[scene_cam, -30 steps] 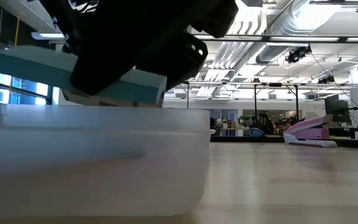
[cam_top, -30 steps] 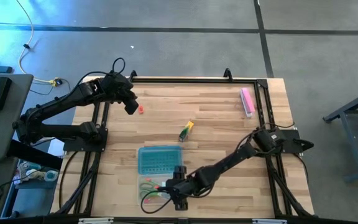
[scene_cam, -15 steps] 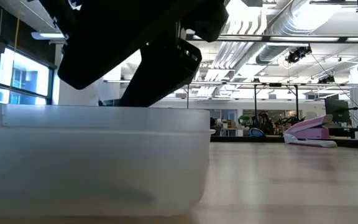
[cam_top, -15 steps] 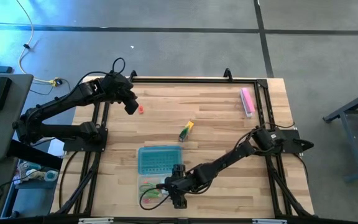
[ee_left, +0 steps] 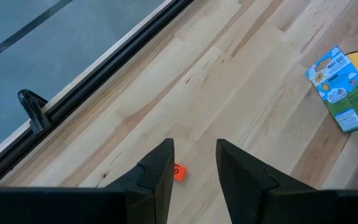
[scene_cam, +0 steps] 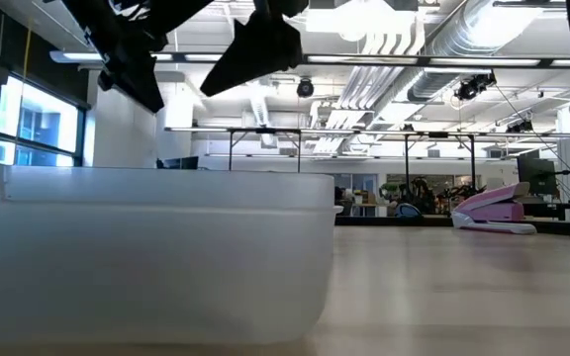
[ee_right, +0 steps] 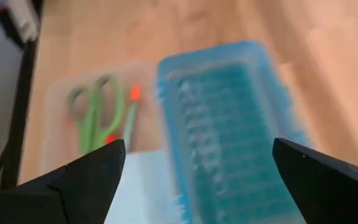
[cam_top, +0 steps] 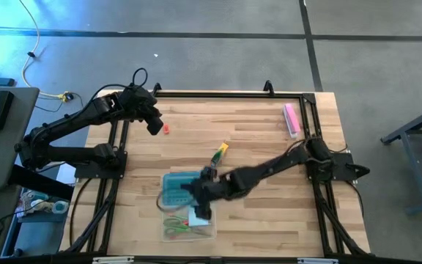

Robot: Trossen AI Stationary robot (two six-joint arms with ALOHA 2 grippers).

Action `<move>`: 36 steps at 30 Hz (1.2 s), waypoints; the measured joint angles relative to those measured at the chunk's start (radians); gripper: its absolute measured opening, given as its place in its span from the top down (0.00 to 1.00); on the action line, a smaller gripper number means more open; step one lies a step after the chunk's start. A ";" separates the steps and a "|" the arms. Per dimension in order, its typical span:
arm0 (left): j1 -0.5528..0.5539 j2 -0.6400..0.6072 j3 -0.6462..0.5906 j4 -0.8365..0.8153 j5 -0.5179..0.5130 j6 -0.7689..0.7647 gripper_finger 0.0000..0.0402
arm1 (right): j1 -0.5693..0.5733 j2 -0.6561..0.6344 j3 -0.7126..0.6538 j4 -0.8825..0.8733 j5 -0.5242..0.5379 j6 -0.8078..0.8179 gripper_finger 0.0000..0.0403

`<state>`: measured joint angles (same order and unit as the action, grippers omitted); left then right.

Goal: Pack school essentials
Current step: Put the orange eraser into the supply box

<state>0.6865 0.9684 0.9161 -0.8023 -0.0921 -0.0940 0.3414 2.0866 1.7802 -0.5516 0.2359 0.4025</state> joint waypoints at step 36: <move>0.000 0.000 0.000 0.010 0.002 -0.068 0.73 | -0.502 -0.419 -0.001 -0.126 0.241 -0.412 0.01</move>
<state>0.6865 0.9684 0.9161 -0.7926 -0.0902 -0.1622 -0.1602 1.6677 1.7790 -0.6779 0.4769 -0.0097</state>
